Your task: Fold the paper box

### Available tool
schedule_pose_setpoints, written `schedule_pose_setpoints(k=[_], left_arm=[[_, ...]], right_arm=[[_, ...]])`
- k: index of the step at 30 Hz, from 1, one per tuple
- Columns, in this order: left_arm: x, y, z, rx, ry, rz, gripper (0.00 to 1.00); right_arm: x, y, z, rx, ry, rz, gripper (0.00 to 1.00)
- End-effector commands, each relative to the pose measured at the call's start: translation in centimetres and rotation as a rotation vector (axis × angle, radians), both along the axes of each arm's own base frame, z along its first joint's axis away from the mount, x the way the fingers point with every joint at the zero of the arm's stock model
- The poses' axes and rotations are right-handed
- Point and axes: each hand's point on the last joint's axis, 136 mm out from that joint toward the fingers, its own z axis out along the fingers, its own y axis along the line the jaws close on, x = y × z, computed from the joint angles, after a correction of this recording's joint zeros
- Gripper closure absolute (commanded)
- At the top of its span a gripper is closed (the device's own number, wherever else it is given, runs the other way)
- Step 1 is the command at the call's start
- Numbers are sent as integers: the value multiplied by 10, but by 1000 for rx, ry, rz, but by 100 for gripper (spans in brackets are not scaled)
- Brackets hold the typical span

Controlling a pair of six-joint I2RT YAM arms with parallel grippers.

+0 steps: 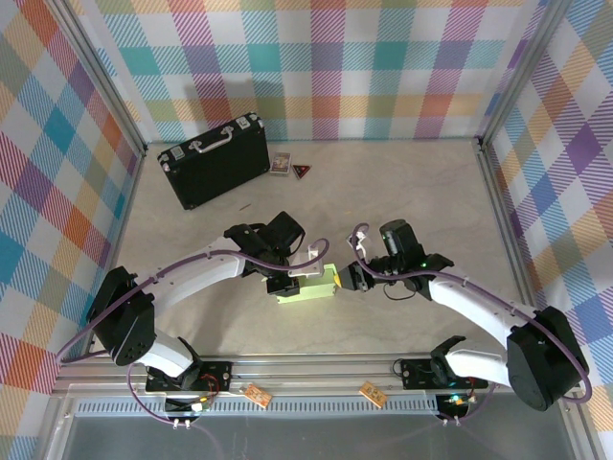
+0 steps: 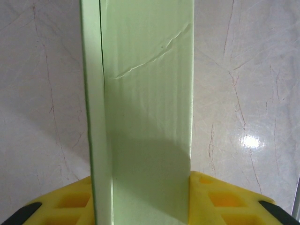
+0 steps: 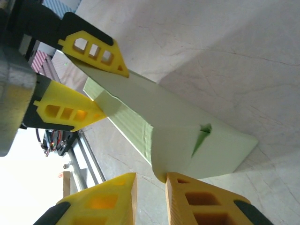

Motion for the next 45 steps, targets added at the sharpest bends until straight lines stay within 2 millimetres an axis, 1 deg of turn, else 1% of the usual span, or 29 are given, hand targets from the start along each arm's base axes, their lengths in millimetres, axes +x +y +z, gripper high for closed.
schedule_pose_setpoints(k=[1, 8, 10, 12, 14, 17, 19, 21, 24, 26, 28, 30, 32, 34, 36, 39, 41, 42, 44, 45], left_arm=[[-2, -1, -3, 19, 17, 0, 62], [-3, -2, -3, 16, 19, 0, 62], [-3, -2, -3, 15, 19, -2, 62], [-3, -2, -2, 14, 21, -3, 62], [-4, -2, -2, 12, 21, -6, 62], [-5, -1, -3, 15, 22, -12, 62], [-6, 1, -4, 21, 23, -25, 63], [-10, 4, -8, 35, 27, -46, 62], [-14, 13, -10, 78, 28, -88, 61], [-12, 17, -10, 93, 8, -89, 62], [-13, 17, -12, 94, 9, -95, 62], [-15, 16, -13, 90, 21, -99, 62], [-17, 15, -11, 89, 35, -96, 64], [-17, 16, -6, 95, 40, -85, 65], [-20, 19, -3, 108, 53, -83, 66], [-27, 24, -2, 103, 63, -87, 66], [-30, 27, -3, 98, 60, -87, 65], [-31, 28, -4, 98, 58, -92, 65], [-31, 31, -5, 104, 44, -101, 64], [-31, 31, -5, 104, 40, -106, 64]], right_arm=[[-2, 12, 14, 57, -7, 51, 76], [-1, 23, 22, 112, 4, 79, 75], [-1, 26, 25, 124, 0, 82, 70], [1, 28, 28, 142, -12, 77, 67], [2, 31, 32, 176, -19, 77, 60], [-1, 34, 37, 213, -9, 103, 56], [-4, 32, 40, 197, -37, 127, 53], [-7, 26, 42, 168, -108, 139, 52], [-12, 15, 48, 151, -269, 152, 49], [-14, 8, 57, 164, -377, 142, 47], [-17, 2, 71, 190, -502, 127, 43], [-12, -7, 81, 191, -603, 62, 39], [-3, -18, 83, 153, -706, -1, 37], [16, -34, 78, 61, -771, -119, 38], [34, -50, 71, -14, -789, -209, 43], [52, -61, 55, -101, -797, -234, 46], [57, -58, 44, -120, -765, -200, 47], [55, -51, 38, -122, -758, -139, 47], [42, -33, 27, -76, -723, 16, 47], [33, -23, 25, -33, -700, 89, 47]])
